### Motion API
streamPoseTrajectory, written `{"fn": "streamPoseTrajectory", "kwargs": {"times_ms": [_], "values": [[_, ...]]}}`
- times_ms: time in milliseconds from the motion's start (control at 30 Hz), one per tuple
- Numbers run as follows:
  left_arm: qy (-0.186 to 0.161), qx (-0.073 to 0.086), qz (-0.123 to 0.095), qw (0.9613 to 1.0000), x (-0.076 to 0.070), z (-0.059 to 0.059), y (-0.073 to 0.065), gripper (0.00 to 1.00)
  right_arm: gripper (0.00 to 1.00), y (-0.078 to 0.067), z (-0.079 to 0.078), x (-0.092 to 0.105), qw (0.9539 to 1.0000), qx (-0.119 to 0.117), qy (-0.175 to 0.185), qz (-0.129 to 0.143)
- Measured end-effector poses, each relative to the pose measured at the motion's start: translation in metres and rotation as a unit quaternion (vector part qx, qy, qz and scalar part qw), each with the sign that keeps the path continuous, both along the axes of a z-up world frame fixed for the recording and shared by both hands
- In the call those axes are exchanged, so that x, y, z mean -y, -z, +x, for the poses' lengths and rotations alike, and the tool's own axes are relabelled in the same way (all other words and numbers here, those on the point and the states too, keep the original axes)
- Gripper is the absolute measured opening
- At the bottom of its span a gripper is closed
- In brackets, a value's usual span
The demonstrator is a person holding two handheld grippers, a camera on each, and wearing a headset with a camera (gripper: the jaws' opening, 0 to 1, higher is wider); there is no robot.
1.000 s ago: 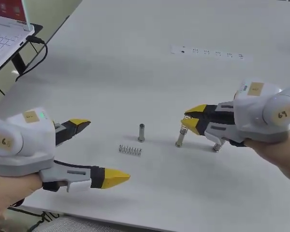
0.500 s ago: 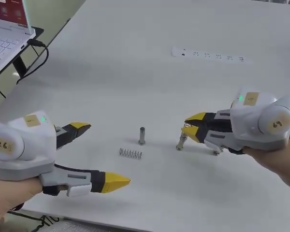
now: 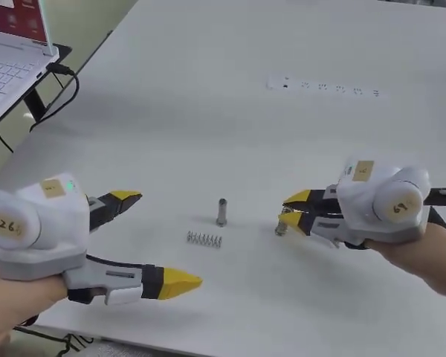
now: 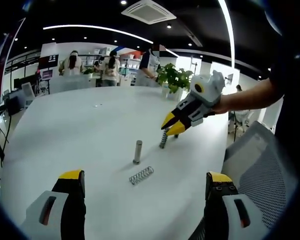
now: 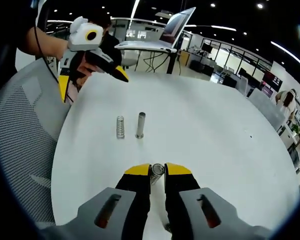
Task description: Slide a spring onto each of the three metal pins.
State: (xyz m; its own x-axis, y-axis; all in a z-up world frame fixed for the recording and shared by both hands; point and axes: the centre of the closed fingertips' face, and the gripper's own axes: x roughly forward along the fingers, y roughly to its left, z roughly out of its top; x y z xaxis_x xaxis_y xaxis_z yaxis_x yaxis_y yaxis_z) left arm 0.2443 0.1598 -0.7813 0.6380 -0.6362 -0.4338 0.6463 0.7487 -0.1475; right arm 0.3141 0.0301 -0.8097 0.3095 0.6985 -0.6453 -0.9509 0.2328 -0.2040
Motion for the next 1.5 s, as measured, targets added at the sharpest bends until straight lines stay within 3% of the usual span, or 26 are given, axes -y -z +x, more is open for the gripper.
{"fn": "streamPoseTrajectory", "kwargs": {"times_ms": [367, 433, 533, 667, 733, 867, 1167, 1500], "values": [[-0.001, 0.001, -0.001, 1.0000, 0.001, -0.001, -0.001, 0.98, 0.08, 0.001, 0.002, 0.001, 0.9996, -0.016, 0.016, 0.014], [0.000, 0.002, -0.002, 1.0000, 0.002, -0.001, -0.002, 0.98, 0.08, 0.000, 0.002, 0.000, 0.9988, -0.031, 0.027, 0.027], [0.001, 0.004, -0.003, 1.0000, 0.003, -0.001, -0.003, 0.98, 0.08, -0.001, 0.000, -0.001, 0.9986, -0.034, 0.027, 0.031], [0.001, 0.005, -0.003, 1.0000, 0.003, -0.001, -0.004, 0.98, 0.17, -0.001, 0.000, -0.001, 0.9977, -0.039, 0.040, 0.040], [0.001, 0.005, -0.004, 1.0000, 0.003, -0.001, -0.005, 0.98, 0.15, -0.003, 0.000, -0.001, 0.9958, -0.054, 0.050, 0.055], [0.001, 0.006, -0.003, 1.0000, 0.002, -0.001, -0.005, 0.98, 0.17, -0.007, -0.002, -0.001, 0.9957, -0.052, 0.050, 0.058], [0.002, 0.008, -0.003, 1.0000, 0.004, 0.001, -0.007, 0.98, 0.23, -0.016, -0.004, 0.002, 0.9916, -0.062, 0.070, 0.088], [0.001, 0.011, -0.004, 0.9999, 0.004, 0.002, -0.010, 0.98, 0.25, -0.032, -0.009, 0.011, 0.9838, -0.074, 0.093, 0.134]]}}
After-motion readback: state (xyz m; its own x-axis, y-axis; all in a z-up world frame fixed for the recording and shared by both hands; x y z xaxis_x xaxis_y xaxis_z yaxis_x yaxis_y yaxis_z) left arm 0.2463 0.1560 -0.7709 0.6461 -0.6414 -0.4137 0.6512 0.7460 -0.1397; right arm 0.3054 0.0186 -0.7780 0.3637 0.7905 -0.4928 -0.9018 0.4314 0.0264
